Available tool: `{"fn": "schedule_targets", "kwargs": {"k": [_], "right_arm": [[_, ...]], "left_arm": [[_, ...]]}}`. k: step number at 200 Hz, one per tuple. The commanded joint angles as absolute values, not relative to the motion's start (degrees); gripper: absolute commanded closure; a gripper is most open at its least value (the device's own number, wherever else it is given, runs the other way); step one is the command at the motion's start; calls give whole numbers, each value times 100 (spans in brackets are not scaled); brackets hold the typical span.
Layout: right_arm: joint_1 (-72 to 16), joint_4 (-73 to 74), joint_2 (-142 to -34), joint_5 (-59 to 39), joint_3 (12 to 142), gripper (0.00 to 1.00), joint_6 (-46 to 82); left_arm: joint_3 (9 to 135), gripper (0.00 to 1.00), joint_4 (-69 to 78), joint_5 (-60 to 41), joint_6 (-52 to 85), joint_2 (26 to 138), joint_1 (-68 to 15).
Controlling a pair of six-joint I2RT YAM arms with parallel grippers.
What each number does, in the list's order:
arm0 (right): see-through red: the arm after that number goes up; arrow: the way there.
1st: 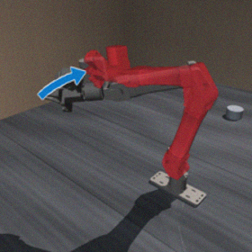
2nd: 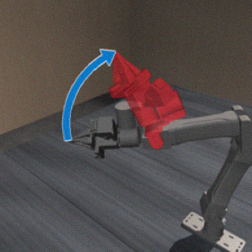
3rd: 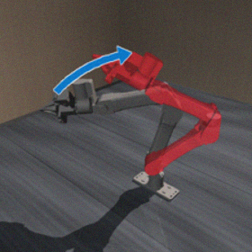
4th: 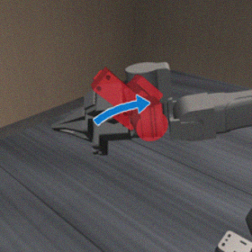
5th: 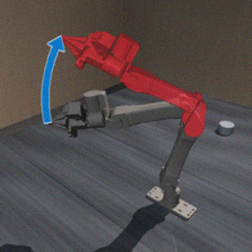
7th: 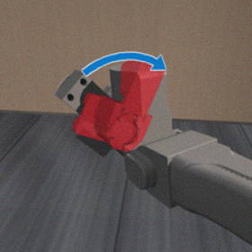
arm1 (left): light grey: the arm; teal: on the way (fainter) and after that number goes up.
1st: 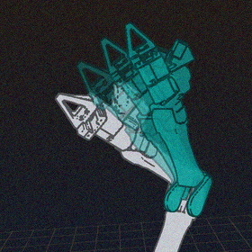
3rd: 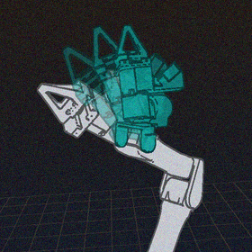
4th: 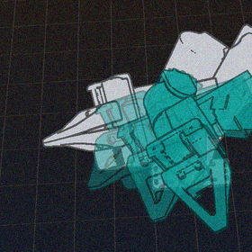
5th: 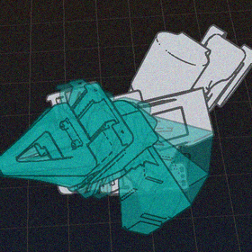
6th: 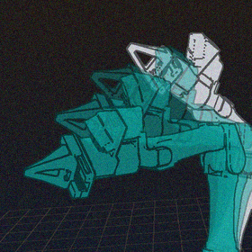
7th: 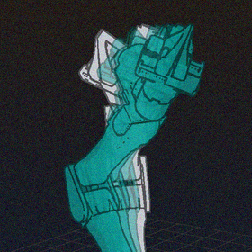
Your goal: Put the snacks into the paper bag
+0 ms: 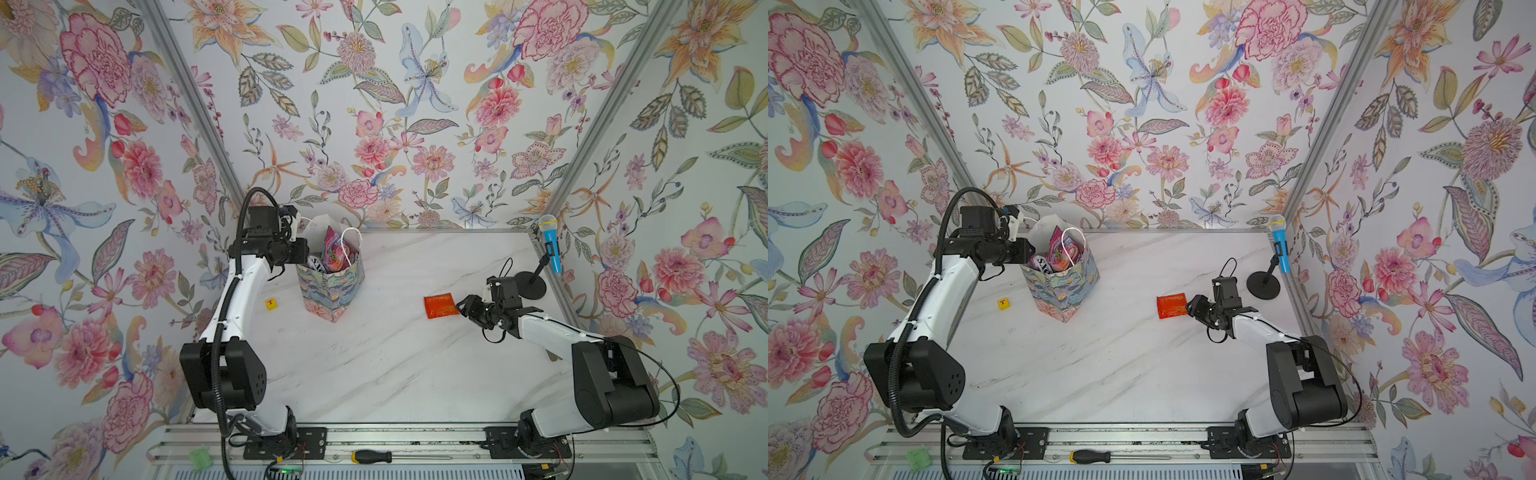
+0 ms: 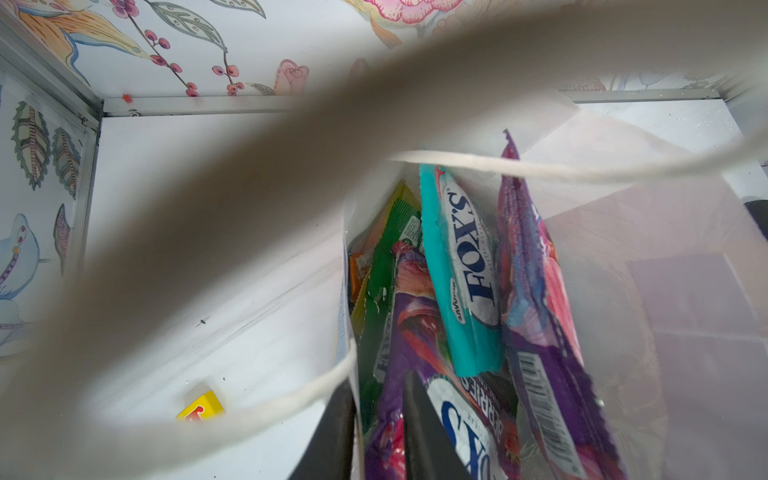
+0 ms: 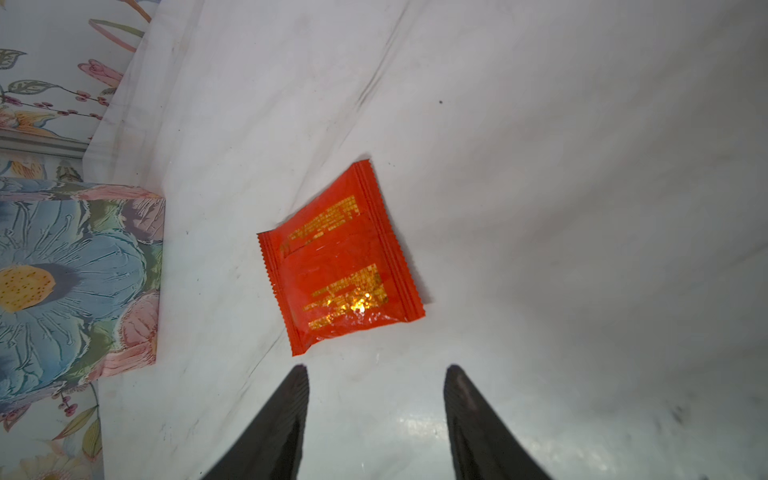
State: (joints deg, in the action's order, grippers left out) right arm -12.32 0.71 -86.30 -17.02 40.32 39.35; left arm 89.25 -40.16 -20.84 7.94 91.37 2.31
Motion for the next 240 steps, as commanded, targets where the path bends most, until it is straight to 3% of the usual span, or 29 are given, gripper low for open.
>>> {"fn": "schedule_targets", "kwargs": {"k": [1, 178, 240], "right_arm": [[-1200, 756, -8859, -1929, 3823, 46, 4328], [-1195, 2122, -10142, -2346, 4090, 50, 5045], [-1494, 1275, -10403, -2068, 4894, 50, 4388]], "left_arm": [[8824, 78, -4070, -2135, 765, 9001, 295], [8846, 78, -4082, -2126, 756, 9000, 299], [8851, 78, -4087, -2126, 756, 9000, 297]]}}
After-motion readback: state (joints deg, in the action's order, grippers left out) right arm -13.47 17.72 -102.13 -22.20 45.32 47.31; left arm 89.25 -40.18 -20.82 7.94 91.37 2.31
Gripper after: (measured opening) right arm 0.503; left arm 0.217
